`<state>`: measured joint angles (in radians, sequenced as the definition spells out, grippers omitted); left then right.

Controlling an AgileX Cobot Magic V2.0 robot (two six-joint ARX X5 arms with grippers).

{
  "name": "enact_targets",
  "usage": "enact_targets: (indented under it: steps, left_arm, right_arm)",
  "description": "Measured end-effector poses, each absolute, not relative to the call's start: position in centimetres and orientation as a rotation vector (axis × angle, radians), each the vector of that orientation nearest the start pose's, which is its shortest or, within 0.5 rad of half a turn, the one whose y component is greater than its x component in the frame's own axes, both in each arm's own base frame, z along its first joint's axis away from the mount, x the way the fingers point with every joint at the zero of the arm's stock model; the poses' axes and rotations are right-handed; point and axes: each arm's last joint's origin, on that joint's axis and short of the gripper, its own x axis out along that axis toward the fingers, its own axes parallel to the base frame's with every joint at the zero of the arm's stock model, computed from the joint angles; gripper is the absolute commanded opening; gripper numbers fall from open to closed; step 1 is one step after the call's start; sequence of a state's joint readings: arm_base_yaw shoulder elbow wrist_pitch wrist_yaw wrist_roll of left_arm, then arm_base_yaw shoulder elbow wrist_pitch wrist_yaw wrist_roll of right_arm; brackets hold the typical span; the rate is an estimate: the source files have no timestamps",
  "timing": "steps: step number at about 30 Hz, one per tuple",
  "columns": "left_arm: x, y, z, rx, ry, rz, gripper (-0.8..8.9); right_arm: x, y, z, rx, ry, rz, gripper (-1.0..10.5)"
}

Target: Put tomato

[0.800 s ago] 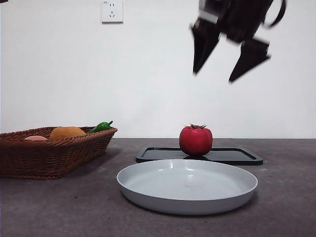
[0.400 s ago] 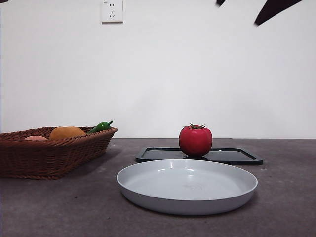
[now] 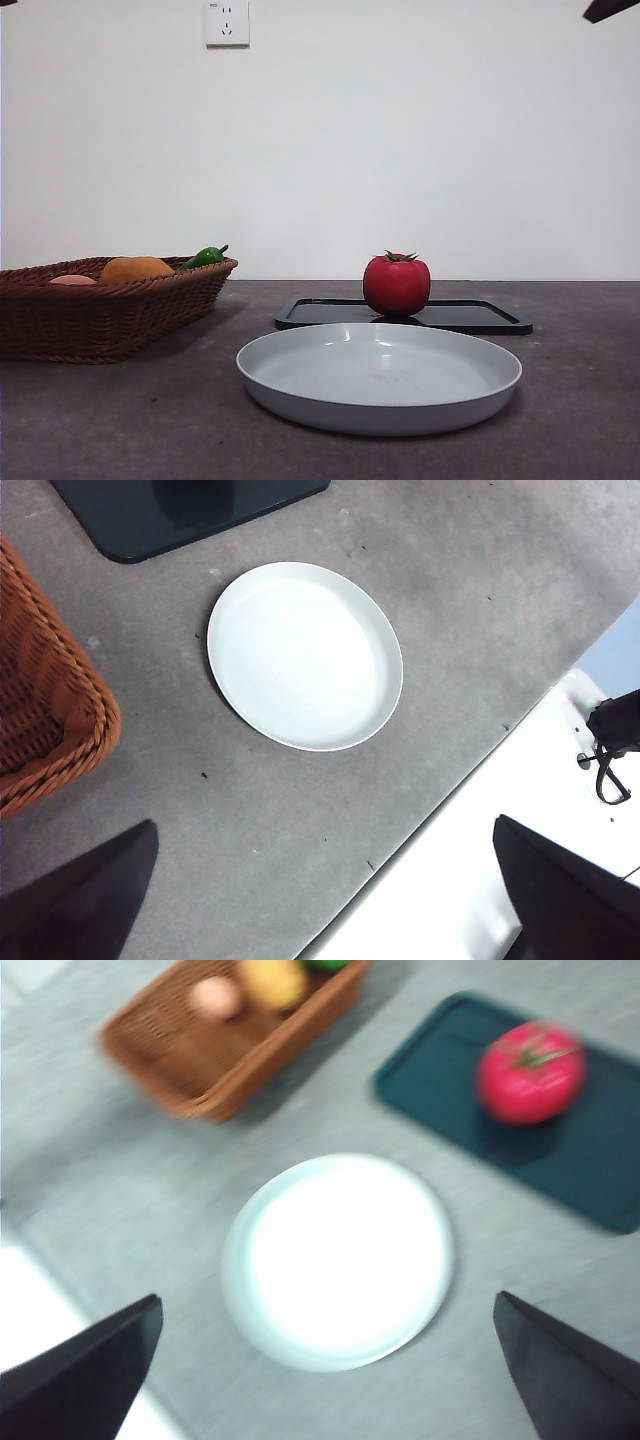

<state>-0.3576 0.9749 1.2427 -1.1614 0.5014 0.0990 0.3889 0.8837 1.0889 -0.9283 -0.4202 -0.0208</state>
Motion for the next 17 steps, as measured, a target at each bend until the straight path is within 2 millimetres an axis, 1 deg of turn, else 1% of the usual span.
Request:
enact_targets:
  steps: [3, 6, 11, 13, 17]
  left_arm:
    - [13.6, -6.6, 37.2, 0.02, 0.876, -0.844, 5.54]
    - [13.6, -6.6, 37.2, 0.02, 0.876, -0.844, 5.54]
    - [13.6, -6.6, 37.2, 0.02, 0.876, -0.844, 5.41]
    - [13.6, -6.6, 37.2, 0.021, 0.876, -0.844, 4.38]
    - [13.6, -6.6, 37.2, 0.021, 0.875, -0.845, 1.95]
  right_arm:
    - [12.0, 6.5, 34.5, 0.007, 0.73, 0.813, 5.4]
    - [10.9, 6.1, 34.1, 0.015, 0.714, 0.819, 5.4]
    - [10.1, 5.7, 34.2, 0.018, 0.684, 0.821, 5.3]
    - [10.0, 5.7, 34.2, 0.019, 0.682, 0.821, 4.4]
    - [10.1, 5.8, 34.2, 0.019, 0.686, 0.82, 1.8]
